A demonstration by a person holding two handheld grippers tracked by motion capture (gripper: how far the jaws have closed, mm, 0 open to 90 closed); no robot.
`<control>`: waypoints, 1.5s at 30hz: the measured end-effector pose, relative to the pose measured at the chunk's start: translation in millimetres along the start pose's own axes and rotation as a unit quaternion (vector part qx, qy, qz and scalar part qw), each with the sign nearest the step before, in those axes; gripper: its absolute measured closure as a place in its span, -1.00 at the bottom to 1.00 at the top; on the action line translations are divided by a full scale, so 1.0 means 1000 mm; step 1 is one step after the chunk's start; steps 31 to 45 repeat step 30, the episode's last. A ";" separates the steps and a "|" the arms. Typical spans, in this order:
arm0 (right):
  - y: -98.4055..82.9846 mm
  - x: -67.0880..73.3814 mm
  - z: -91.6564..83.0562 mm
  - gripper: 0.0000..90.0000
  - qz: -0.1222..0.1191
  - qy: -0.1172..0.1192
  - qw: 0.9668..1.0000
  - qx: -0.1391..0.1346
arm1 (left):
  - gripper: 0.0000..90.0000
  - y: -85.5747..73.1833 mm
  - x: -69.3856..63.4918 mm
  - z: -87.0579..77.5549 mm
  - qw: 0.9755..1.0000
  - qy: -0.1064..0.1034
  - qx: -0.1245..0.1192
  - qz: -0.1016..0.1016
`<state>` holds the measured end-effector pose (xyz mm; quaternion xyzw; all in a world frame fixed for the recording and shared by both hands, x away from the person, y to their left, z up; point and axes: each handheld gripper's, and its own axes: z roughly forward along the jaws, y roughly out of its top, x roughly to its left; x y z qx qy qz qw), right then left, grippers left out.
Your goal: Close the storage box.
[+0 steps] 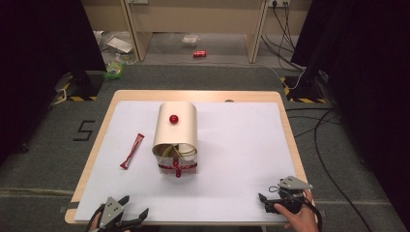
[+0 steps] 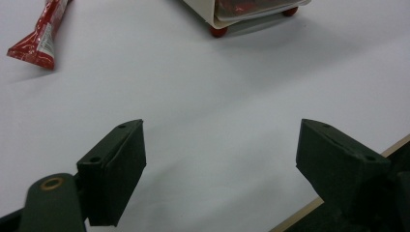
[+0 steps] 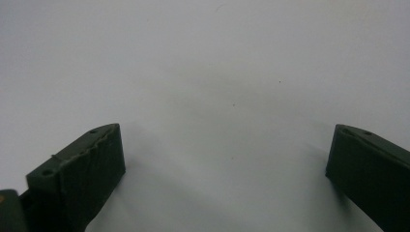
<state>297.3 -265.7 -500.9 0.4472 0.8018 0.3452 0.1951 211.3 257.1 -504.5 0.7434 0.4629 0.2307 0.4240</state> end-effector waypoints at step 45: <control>0.000 0.000 0.000 -0.99 0.000 0.000 1.000 0.000 | -0.61 -0.016 0.000 -0.001 1.000 0.018 0.009 -0.003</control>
